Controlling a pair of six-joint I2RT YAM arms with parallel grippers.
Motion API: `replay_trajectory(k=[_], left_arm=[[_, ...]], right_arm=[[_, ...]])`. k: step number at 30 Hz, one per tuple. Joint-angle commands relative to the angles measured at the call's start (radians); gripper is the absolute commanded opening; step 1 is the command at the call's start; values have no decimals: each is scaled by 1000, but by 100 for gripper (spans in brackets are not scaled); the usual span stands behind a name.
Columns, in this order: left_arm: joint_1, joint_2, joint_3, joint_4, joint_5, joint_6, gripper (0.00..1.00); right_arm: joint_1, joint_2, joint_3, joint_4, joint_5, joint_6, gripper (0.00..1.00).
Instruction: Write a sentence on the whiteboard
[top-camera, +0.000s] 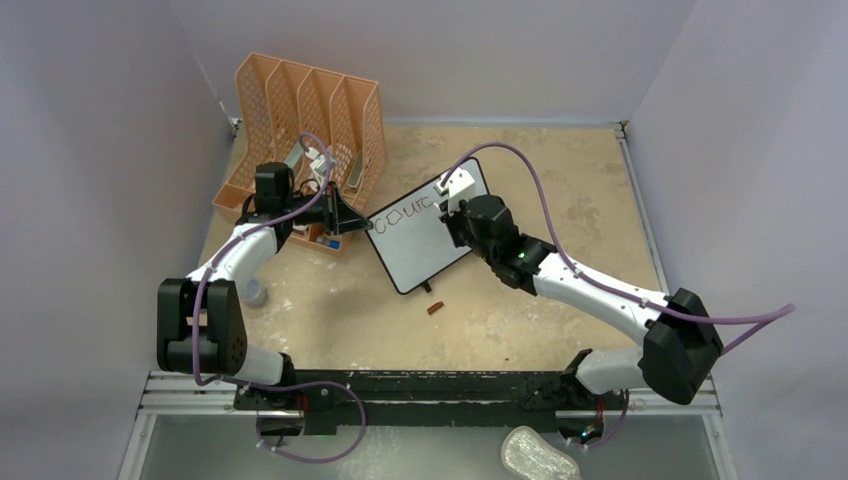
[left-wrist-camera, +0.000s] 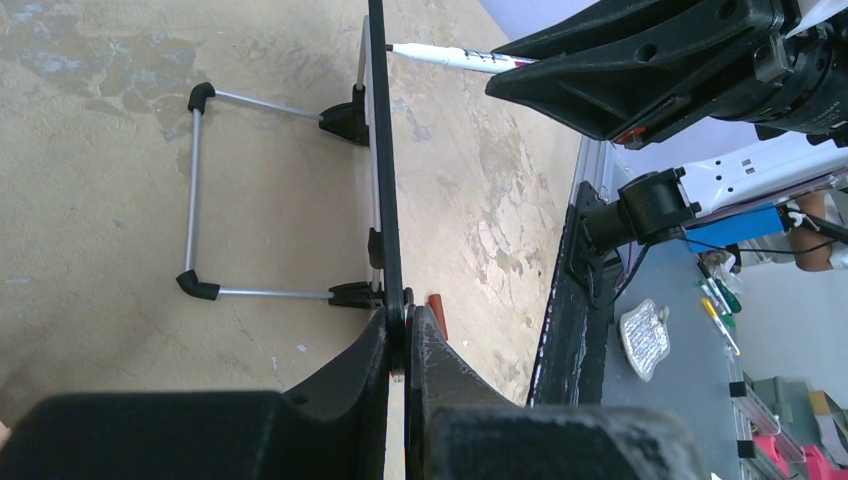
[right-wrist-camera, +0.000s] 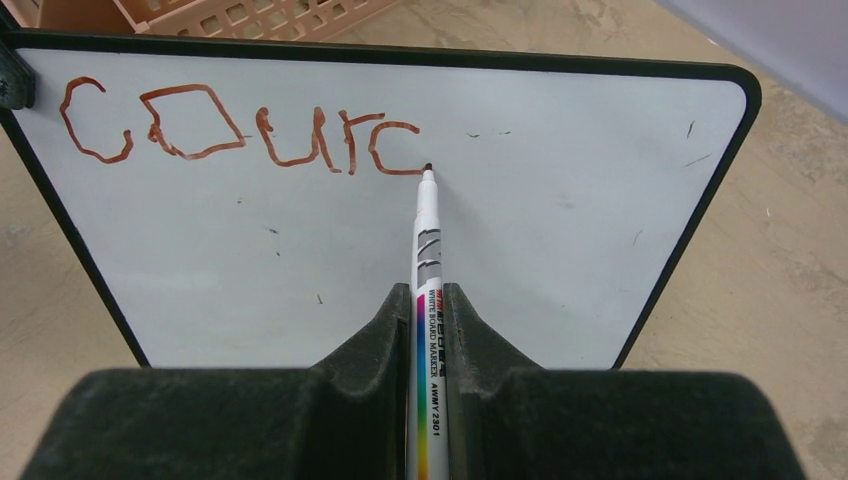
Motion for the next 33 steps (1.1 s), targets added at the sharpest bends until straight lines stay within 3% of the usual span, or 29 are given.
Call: replay_trajectory(k=[1, 33], left_arm=[[-20, 19, 9, -37, -4, 45, 0], [-22, 22, 11, -39, -7, 45, 0]], right_arm=[[-7, 0, 46, 64, 8, -16, 0], [-9, 6, 42, 48, -4, -16, 0]])
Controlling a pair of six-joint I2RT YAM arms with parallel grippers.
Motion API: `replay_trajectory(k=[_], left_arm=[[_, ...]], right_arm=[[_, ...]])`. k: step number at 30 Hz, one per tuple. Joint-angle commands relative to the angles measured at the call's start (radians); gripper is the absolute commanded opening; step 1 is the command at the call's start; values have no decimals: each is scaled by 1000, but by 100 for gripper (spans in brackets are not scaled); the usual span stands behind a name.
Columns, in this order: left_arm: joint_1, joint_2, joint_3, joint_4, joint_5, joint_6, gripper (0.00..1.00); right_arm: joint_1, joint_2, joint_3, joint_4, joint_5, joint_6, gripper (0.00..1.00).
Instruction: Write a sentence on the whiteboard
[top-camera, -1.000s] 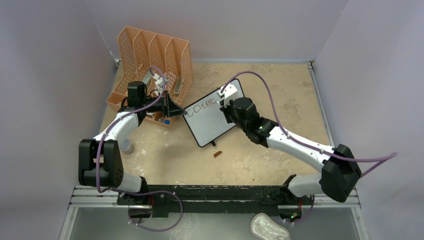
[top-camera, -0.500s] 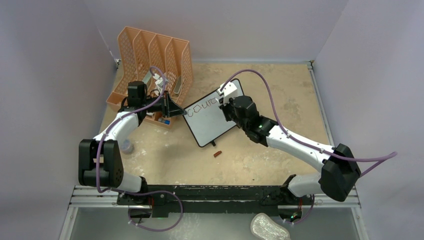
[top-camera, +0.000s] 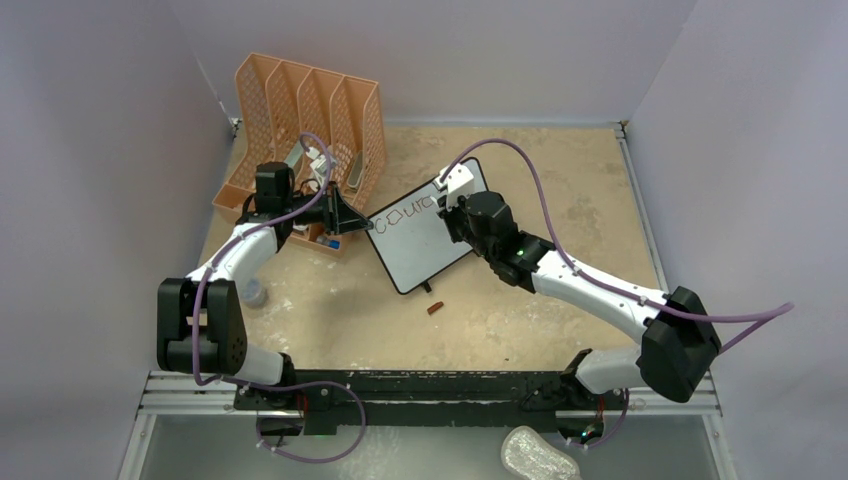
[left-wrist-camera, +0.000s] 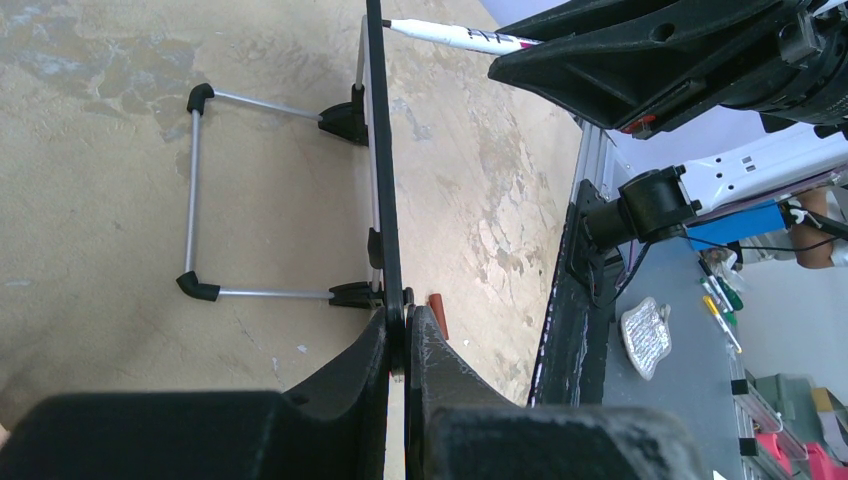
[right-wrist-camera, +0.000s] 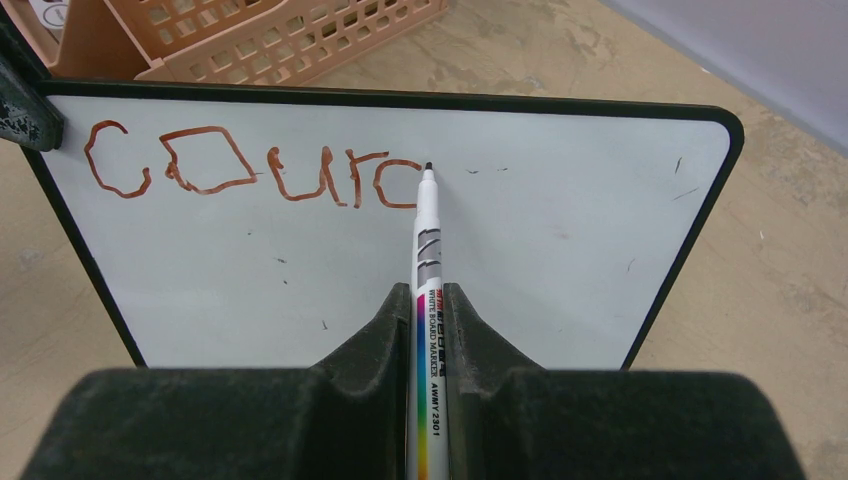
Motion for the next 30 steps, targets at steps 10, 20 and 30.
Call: replay_trajectory(k=[10, 20, 30], left_arm=[[-20, 21, 7, -36, -11, 40, 0], [-20, 21, 9, -38, -12, 41, 0], [-20, 21, 9, -39, -13, 41, 0]], right_arm=[[-9, -31, -13, -3, 2, 4, 0], [-13, -51, -36, -18, 14, 8, 0], [-21, -55, -44, -17, 32, 8, 0]])
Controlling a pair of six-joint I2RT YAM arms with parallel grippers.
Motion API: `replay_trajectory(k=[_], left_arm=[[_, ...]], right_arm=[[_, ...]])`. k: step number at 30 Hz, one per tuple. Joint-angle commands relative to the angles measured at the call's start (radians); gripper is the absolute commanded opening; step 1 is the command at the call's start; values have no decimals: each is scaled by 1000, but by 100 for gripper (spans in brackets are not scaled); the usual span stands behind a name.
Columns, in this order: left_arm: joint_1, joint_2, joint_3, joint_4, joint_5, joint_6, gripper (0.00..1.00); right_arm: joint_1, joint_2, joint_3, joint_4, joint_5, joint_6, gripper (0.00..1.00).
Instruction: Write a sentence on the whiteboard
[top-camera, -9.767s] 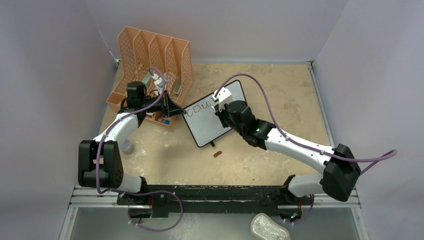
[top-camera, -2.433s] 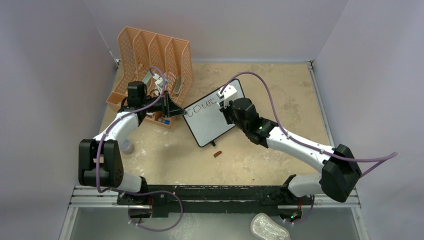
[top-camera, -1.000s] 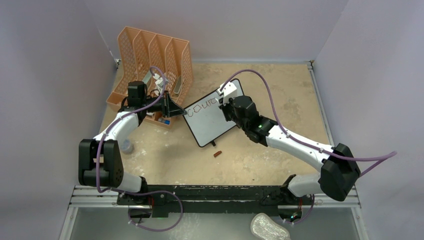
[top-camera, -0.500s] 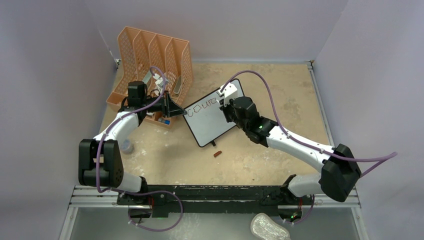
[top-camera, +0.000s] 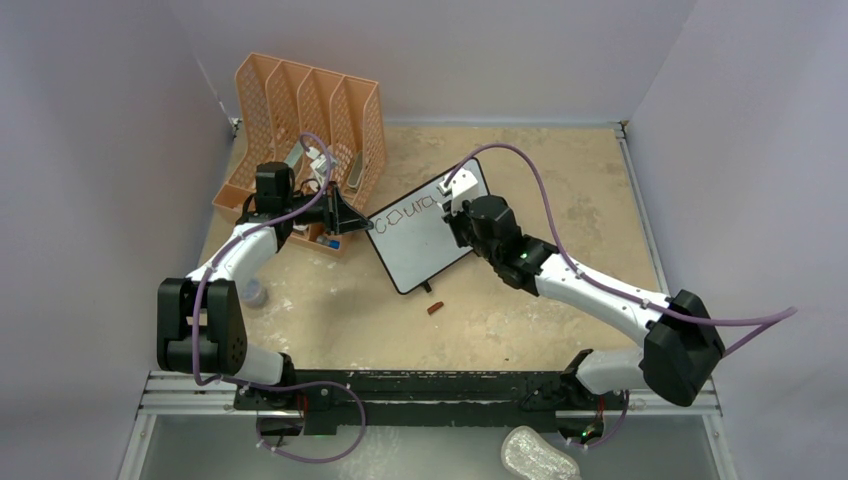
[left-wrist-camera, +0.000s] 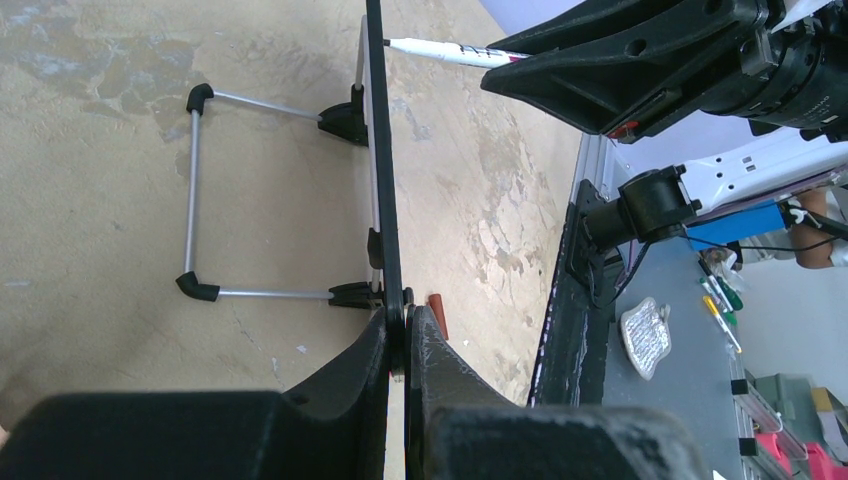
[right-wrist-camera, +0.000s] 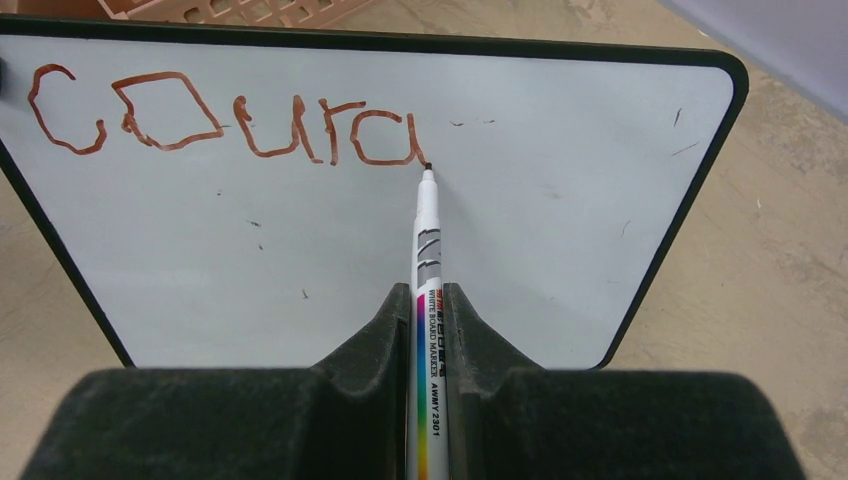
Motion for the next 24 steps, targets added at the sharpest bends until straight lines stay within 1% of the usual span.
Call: replay_trajectory(k=[1, 9, 17, 24], left_arm=[[-19, 20, 9, -39, -12, 41, 0], [-19, 22, 8, -39, -13, 41, 0], [-19, 21, 8, -39, -12, 41, 0], [-20, 22, 10, -38, -10, 41, 0]], right_arm=[[-9, -33, 0, 5, 32, 6, 0], [-15, -66, 9, 16, 26, 3, 0], [-48, -54, 25, 25, 1, -1, 0], [-53, -29, 41, 48, -16, -4, 0]])
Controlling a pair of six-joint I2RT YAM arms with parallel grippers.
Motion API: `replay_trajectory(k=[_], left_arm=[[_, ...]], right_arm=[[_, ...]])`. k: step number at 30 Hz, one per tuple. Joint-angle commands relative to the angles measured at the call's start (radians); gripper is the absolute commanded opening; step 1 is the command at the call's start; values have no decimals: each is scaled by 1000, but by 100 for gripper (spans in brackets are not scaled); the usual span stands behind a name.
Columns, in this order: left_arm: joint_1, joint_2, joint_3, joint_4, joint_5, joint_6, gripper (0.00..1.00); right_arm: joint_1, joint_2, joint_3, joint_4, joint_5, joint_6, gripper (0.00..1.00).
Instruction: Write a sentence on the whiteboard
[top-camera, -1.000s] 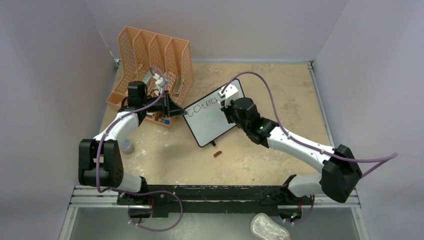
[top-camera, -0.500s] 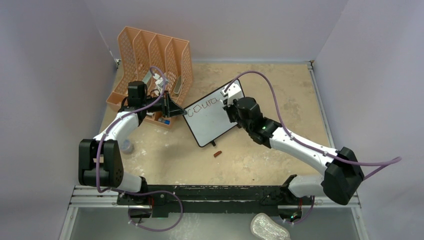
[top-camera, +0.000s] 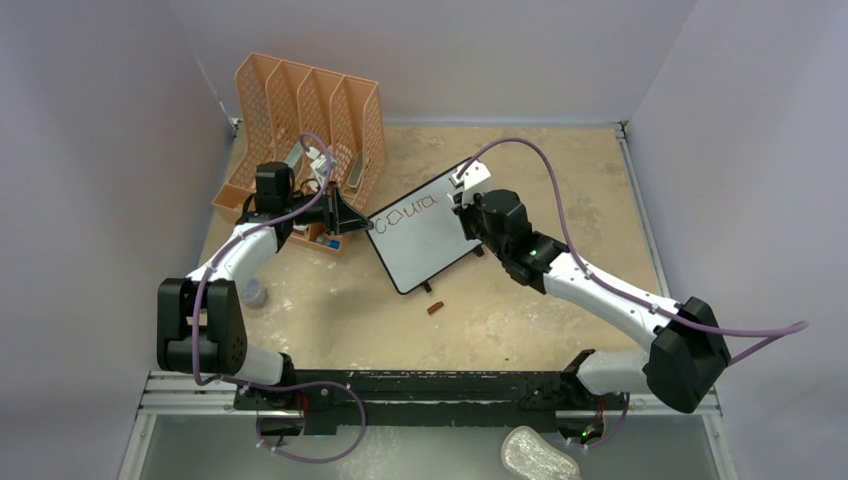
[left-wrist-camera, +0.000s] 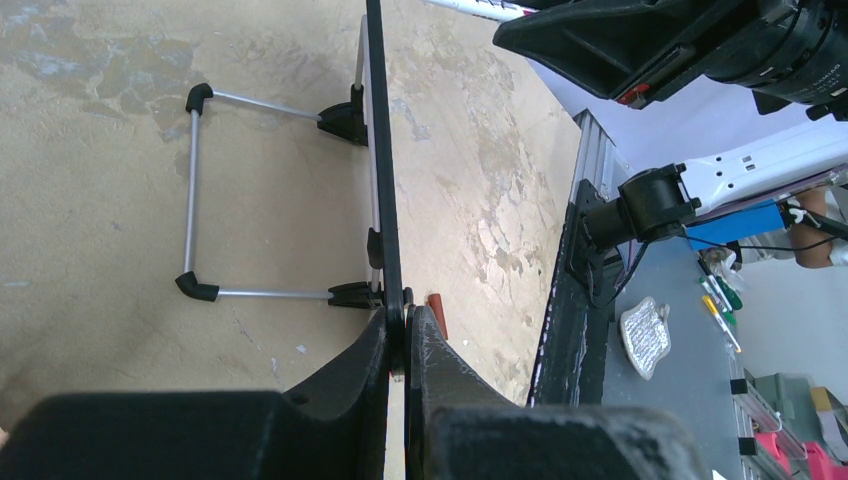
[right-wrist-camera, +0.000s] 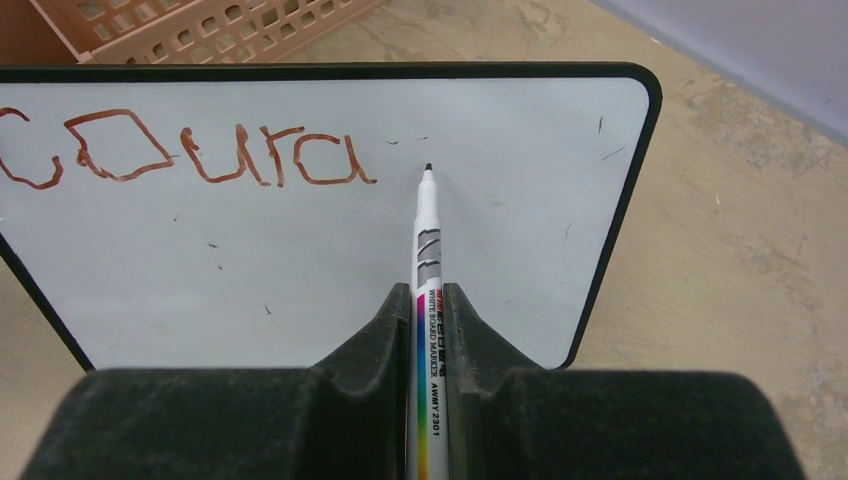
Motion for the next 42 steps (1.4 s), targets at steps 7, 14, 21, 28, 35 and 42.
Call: replay_trajectory(k=[7, 14, 21, 28, 35, 42], left_arm=[[-19, 23, 11, -38, -9, 41, 0], [-19, 22, 10, -39, -9, 41, 0], [-20, 22, 9, -39, -6, 43, 0], [-21, 22, 10, -39, -4, 43, 0], [-20, 22, 10, -41, -4, 44, 0], [-20, 22, 10, -41, -8, 44, 0]], right_arm=[[-3, 21, 54, 57, -37, -5, 0], [-4, 27, 56, 68, -37, -4, 0], [-5, 39, 62, 79, -29, -7, 0], [-4, 48, 79, 88, -32, -13, 0], [-5, 54, 89, 92, -57, -18, 0], [-5, 44, 82, 77, -101, -30, 0]])
